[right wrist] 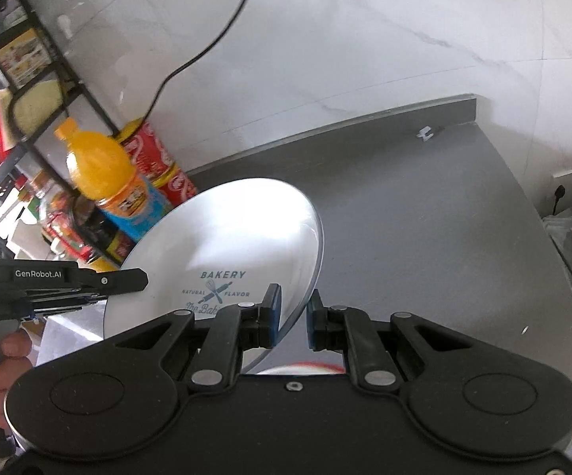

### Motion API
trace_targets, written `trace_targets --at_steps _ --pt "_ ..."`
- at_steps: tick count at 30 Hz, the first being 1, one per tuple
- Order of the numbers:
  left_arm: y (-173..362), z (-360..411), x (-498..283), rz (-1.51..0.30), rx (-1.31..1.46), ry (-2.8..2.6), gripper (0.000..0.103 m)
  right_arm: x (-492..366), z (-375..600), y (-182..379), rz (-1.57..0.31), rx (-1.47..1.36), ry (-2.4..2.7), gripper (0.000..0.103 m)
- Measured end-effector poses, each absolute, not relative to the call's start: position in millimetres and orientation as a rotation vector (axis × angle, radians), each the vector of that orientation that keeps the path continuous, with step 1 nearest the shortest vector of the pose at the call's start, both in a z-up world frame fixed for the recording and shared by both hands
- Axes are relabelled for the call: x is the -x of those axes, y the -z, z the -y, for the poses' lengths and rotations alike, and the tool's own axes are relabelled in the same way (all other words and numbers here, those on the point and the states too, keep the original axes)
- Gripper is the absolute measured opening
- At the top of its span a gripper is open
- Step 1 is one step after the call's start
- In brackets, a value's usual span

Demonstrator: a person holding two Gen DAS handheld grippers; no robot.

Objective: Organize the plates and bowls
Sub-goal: 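Carry the 'BAKERY' plate with the left tool and lower it onto the 'Sweet' plate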

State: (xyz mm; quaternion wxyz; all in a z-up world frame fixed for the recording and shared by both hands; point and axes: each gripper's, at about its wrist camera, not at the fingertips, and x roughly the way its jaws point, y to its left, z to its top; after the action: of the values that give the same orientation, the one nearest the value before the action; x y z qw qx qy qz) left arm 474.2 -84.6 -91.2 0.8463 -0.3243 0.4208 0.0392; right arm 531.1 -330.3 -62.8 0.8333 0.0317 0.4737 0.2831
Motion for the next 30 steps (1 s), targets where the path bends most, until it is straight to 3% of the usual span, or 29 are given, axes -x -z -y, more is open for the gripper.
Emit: trace_targets --at_steps 30 --pt "121.2 4.6 -337.9 -0.950 0.701 -0.126 0.007 -400.0 248.4 87.4 -1.040 -0.024 -0.621 0.013"
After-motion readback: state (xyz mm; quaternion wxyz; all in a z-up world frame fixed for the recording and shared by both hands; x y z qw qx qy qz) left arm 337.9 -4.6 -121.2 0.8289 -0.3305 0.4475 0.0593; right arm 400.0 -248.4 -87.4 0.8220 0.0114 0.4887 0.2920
